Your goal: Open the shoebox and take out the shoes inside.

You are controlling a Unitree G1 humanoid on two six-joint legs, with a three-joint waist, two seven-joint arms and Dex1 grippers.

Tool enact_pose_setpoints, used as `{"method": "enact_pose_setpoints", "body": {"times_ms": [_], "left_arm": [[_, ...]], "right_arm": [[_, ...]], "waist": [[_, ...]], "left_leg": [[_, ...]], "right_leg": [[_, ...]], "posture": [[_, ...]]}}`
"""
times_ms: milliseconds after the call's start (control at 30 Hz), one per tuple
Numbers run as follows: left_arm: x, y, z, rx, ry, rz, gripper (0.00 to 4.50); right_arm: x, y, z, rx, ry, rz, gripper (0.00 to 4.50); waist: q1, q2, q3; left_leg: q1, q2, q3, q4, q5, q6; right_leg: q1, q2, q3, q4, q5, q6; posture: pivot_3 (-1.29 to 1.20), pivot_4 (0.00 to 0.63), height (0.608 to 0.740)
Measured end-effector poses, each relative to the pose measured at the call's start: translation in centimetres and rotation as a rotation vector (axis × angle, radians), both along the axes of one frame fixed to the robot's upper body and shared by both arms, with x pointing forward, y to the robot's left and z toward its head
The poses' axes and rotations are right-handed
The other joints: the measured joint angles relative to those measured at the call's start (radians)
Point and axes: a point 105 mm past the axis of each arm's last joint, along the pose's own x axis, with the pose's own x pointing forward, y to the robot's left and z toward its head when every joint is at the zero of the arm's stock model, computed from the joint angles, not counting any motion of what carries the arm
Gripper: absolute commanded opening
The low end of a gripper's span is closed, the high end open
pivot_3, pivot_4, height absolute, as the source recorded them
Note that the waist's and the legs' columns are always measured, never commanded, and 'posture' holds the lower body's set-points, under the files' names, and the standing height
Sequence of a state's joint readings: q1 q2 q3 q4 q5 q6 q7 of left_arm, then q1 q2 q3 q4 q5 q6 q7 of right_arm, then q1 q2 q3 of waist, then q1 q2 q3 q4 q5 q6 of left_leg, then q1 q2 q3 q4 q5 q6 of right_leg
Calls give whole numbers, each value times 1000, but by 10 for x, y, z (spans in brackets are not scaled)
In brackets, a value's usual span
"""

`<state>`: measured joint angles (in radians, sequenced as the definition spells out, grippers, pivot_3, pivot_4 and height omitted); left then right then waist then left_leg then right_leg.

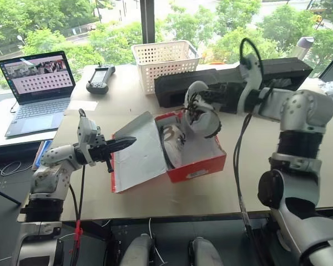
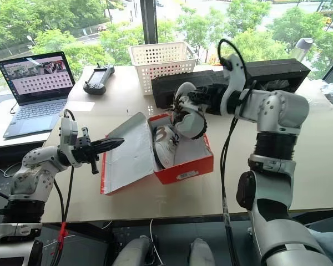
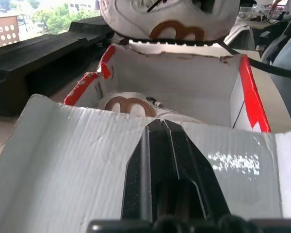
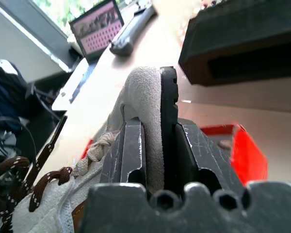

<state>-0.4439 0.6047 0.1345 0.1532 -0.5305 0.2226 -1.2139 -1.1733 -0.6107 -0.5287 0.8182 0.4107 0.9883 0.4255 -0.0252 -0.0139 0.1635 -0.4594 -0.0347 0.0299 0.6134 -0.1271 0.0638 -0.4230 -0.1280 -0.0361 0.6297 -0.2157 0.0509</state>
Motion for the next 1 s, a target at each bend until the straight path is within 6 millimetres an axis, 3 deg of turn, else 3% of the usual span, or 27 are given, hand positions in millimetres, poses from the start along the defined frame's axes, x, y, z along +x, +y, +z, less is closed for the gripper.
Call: {"method": "enact_pose_setpoints", "body": {"times_ms": [100, 300, 500, 533, 633, 733, 800, 1000], "left_arm": [[0, 0, 0, 0, -1, 0, 0], [0, 1, 1, 5, -3, 4, 0], [-3, -1, 7, -6, -23, -10, 0], [-3, -2, 8, -9, -28, -13, 0], [-4, -1, 12, -8, -34, -15, 0], [-6, 1, 14, -9, -40, -9, 0], [-6, 0, 15, -8, -43, -11, 0], [-6, 0, 15, -8, -42, -12, 0]], "right_arm": [[4, -15, -21, 4, 51, -97, 477], [-2, -46, -85, -93, 214, -258, 477], [-1, -54, -95, -207, 210, -286, 477], [-1, -55, -96, -219, 209, -290, 1413], [-6, -68, -102, -293, 233, -334, 2250], [-15, -81, -116, -383, 290, -366, 3359], [-14, -83, -114, -474, 284, -362, 3948], [-13, -94, -101, -733, 255, -357, 3948]], "waist": [[1, 0, 0], [7, 0, 0], [7, 0, 0], [8, 0, 0], [12, 0, 0], [10, 0, 0], [5, 0, 0], [9, 0, 0]], "left_leg": [[0, 0, 0, 0, 0, 0], [0, 0, 0, 1, 0, 0], [2, 0, 0, 2, 0, 1], [3, 0, 0, 2, 0, 1], [3, 0, 0, 2, 0, 1], [2, 0, 0, 2, 0, 1], [2, 0, 1, 2, 0, 1], [2, 0, 1, 2, 0, 1]], "right_leg": [[0, 0, 0, 0, 0, 0], [1, 0, 0, 0, 0, 0], [4, 0, 0, 0, 0, 0], [5, 0, 0, -1, 0, 1], [5, 0, -1, -2, 0, 1], [4, 0, 0, -2, 0, 1], [3, 0, 1, -1, 0, 1], [3, 0, 1, -1, 0, 1]], "posture": [[0, 150, 731], [0, 150, 731], [0, 150, 731], [0, 150, 731], [0, 150, 731], [0, 150, 731], [0, 150, 731], [0, 150, 731]]}}
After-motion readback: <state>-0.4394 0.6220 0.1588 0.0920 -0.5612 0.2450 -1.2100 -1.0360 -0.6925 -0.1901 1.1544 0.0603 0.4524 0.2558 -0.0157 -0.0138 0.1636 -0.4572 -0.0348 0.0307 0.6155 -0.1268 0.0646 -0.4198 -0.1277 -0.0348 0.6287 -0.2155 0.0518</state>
